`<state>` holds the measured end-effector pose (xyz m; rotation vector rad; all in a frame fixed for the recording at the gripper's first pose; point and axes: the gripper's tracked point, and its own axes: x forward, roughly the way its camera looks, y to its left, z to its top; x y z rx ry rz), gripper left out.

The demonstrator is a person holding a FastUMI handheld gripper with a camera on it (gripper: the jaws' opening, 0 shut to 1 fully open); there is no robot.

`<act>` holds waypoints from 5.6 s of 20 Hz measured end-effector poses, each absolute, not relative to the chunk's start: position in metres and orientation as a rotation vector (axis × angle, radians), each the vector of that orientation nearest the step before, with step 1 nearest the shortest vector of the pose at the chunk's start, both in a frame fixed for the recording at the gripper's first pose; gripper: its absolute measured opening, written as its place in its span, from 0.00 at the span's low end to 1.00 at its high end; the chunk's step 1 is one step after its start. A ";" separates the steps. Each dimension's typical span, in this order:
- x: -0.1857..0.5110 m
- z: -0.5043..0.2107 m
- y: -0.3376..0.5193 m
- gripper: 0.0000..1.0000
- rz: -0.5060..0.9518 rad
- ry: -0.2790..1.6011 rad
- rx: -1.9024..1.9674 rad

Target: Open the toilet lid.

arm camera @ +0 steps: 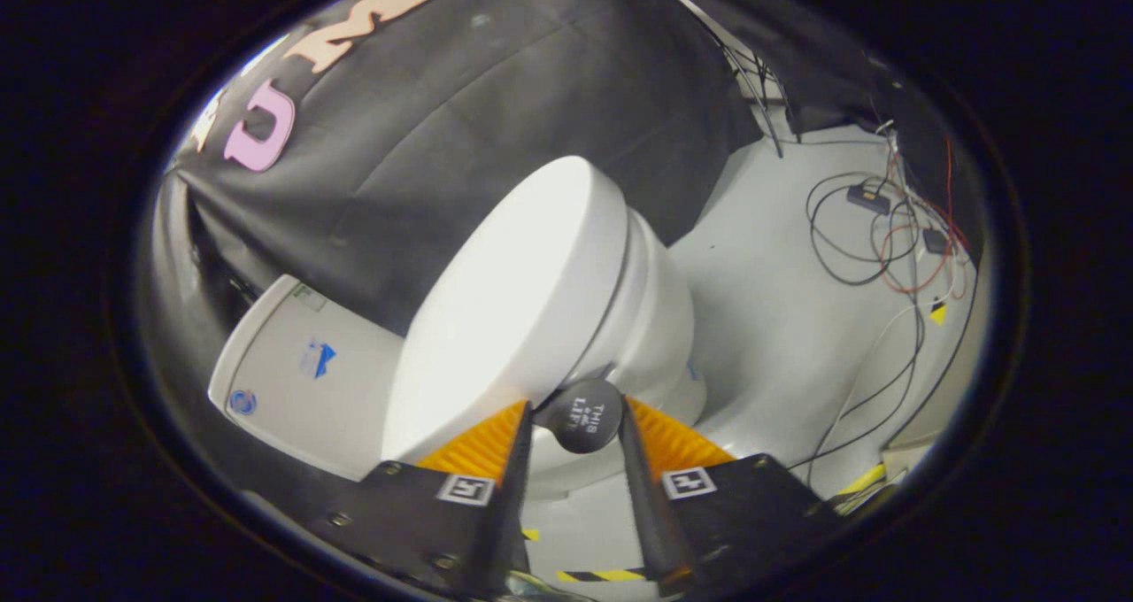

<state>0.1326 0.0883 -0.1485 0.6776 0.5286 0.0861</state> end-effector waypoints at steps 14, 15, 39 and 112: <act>0.129 -0.139 0.095 0.10 0.072 0.519 0.832; 0.130 -0.139 0.095 0.09 0.077 0.518 0.838; 0.128 -0.125 0.076 0.02 0.119 0.516 1.011; 0.057 0.121 0.299 0.05 0.182 0.163 0.028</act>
